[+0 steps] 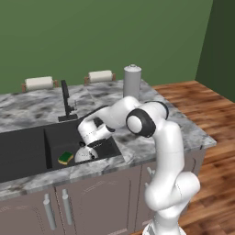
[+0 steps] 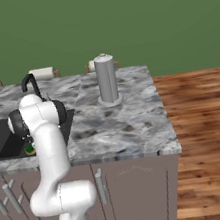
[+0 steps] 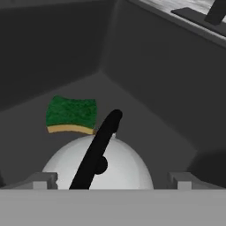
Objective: Open the cabinet, pick the kettle from the cabinet, and place it in the sink.
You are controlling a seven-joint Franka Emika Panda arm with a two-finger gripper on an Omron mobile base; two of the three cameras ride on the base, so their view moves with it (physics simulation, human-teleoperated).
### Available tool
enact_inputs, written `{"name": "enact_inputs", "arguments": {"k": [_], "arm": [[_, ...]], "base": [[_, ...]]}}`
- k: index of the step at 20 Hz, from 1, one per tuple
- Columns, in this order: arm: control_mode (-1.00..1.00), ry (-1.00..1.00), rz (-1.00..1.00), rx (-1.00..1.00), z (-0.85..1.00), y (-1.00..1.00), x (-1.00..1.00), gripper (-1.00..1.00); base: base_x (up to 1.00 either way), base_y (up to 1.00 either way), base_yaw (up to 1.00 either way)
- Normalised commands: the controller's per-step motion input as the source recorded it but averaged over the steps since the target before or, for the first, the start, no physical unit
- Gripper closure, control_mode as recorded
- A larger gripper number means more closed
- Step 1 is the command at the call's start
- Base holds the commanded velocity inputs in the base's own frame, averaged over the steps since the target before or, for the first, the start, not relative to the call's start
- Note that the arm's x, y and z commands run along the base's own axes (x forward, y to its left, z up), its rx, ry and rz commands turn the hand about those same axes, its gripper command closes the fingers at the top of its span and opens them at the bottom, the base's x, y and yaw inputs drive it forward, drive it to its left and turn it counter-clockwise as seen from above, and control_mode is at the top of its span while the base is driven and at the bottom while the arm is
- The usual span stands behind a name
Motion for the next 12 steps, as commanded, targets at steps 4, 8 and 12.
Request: {"name": "enact_inputs", "arguments": {"k": [4,8,12], "arm": [[-1.00,0.00,-0.22,0.00,0.20,0.08,-0.07,-1.00],[-1.00,0.00,-0.21,-0.01,0.18,0.05,-0.12,-1.00],[-1.00,0.00,-0.24,0.00,0.18,0.02,-0.19,-1.00]], "base": [[0.00,0.00,0.00],[0.00,0.00,0.00],[0.00,0.00,0.00]]}}
